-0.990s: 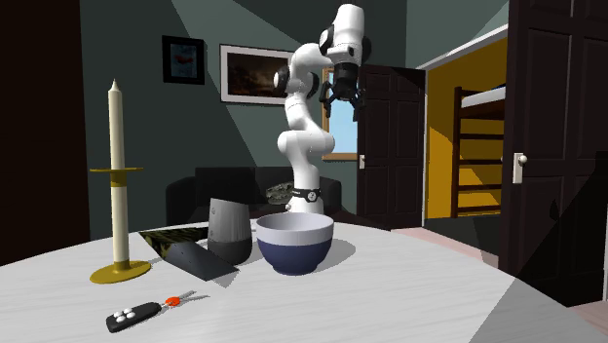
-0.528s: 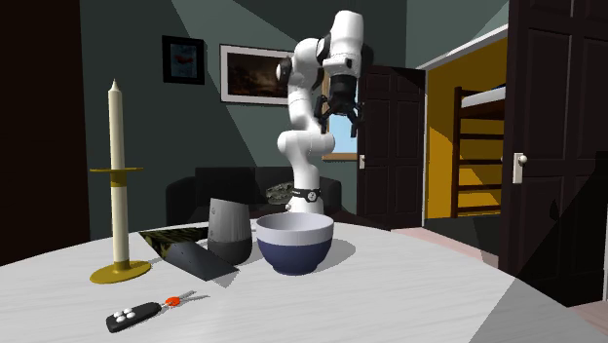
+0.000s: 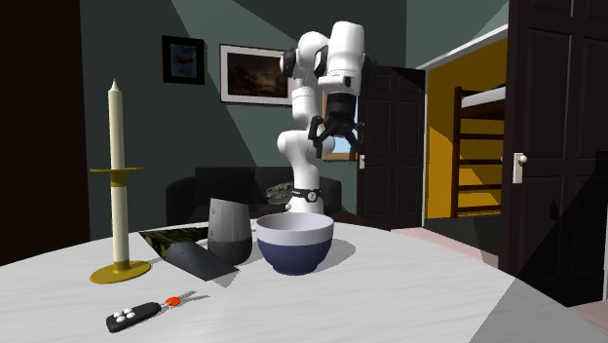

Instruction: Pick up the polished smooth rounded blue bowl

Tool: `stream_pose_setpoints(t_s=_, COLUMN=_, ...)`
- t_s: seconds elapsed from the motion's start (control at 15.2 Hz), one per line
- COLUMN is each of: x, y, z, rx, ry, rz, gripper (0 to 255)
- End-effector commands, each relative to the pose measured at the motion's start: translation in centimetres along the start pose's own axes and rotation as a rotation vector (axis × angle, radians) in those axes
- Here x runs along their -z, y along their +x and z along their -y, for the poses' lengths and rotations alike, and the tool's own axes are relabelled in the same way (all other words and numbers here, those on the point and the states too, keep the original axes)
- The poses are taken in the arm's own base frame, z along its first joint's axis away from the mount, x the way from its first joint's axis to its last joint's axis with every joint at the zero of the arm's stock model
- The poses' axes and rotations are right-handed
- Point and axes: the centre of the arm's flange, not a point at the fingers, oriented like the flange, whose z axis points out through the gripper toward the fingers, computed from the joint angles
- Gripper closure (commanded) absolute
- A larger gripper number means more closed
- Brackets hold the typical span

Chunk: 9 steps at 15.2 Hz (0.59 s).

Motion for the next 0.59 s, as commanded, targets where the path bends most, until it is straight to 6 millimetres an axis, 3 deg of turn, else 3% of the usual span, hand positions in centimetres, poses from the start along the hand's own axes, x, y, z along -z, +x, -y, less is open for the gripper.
stream_pose_setpoints(t_s=0.0, x=-1.8, y=1.9, z=-1.0, rx=0.001, ry=-0.001, rz=0.002, gripper=0)
stream_pose_setpoints(t_s=0.53, x=-8.9, y=9.1, z=-4.5, rx=0.004, ry=-0.003, rz=0.014, gripper=0)
